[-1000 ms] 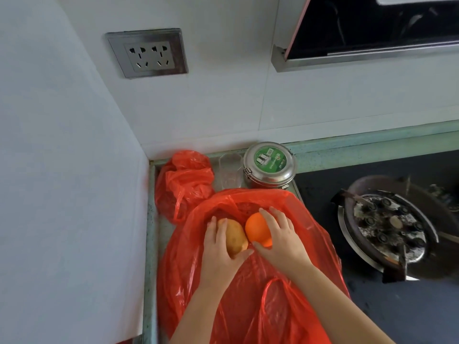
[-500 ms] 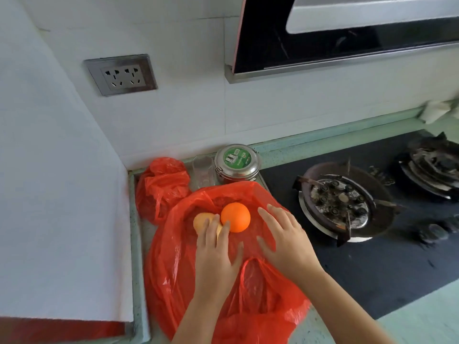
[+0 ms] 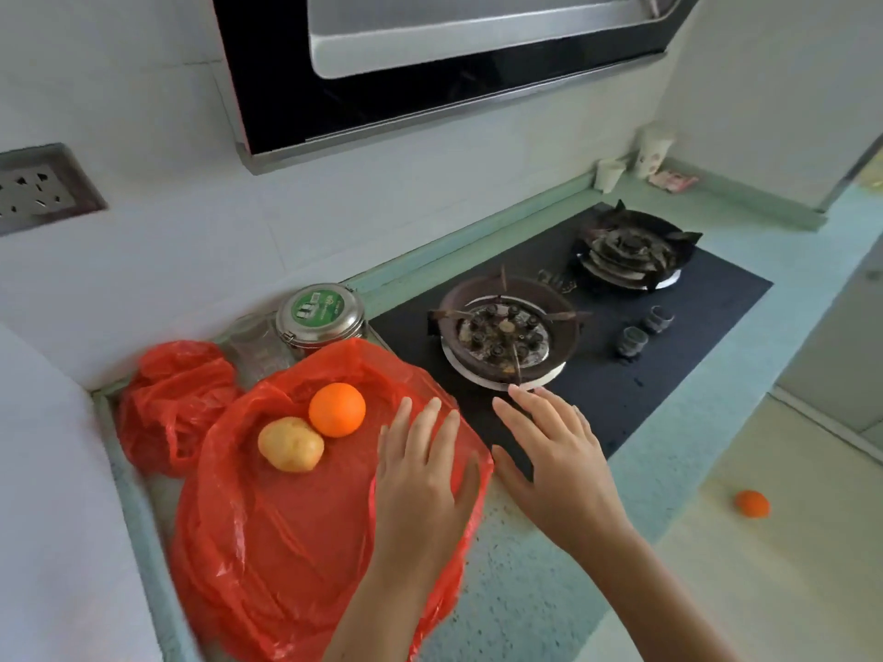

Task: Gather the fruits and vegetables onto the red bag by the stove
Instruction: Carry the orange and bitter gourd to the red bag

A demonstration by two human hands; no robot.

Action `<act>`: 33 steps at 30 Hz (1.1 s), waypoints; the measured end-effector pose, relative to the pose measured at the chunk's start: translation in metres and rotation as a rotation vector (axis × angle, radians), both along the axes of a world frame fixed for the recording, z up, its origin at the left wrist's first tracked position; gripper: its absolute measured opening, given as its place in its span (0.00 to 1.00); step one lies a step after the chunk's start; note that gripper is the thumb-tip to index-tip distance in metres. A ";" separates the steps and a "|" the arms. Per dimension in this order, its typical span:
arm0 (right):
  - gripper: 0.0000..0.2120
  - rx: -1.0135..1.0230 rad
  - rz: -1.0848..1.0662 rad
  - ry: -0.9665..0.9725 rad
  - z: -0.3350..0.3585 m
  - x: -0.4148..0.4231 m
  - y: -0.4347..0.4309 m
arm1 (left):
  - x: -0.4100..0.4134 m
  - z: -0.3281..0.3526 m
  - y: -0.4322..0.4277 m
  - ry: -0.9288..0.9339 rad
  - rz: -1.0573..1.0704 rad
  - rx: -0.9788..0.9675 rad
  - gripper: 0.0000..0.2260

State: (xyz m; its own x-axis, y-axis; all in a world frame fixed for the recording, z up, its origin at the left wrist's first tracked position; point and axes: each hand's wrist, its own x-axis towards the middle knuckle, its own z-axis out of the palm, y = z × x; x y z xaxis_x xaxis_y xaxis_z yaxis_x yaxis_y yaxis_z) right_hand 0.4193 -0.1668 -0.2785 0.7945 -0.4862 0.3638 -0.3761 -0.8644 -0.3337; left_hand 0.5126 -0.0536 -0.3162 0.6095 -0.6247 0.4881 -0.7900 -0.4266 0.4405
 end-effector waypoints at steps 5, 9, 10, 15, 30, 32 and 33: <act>0.20 0.004 -0.143 -0.052 0.004 -0.049 -0.014 | -0.031 0.013 -0.031 -0.059 -0.138 0.033 0.19; 0.18 -0.022 -0.272 -0.099 0.009 -0.086 -0.032 | -0.056 0.023 -0.061 -0.119 -0.241 0.006 0.19; 0.18 -0.030 -0.303 -0.103 0.011 -0.096 -0.036 | -0.063 0.025 -0.069 -0.121 -0.265 -0.012 0.19; 0.18 -0.085 -0.448 -0.140 0.019 -0.157 -0.067 | -0.114 0.036 -0.120 -0.127 -0.395 -0.089 0.20; 0.18 -0.155 -0.853 -0.240 0.032 -0.412 -0.184 | -0.348 0.064 -0.290 -0.149 -0.736 -0.105 0.24; 0.18 -0.175 -0.905 -0.245 0.033 -0.446 -0.196 | -0.381 0.065 -0.310 -0.142 -0.780 -0.115 0.20; 0.18 -0.186 -0.929 -0.247 0.034 -0.461 -0.201 | -0.397 0.065 -0.318 -0.139 -0.803 -0.117 0.18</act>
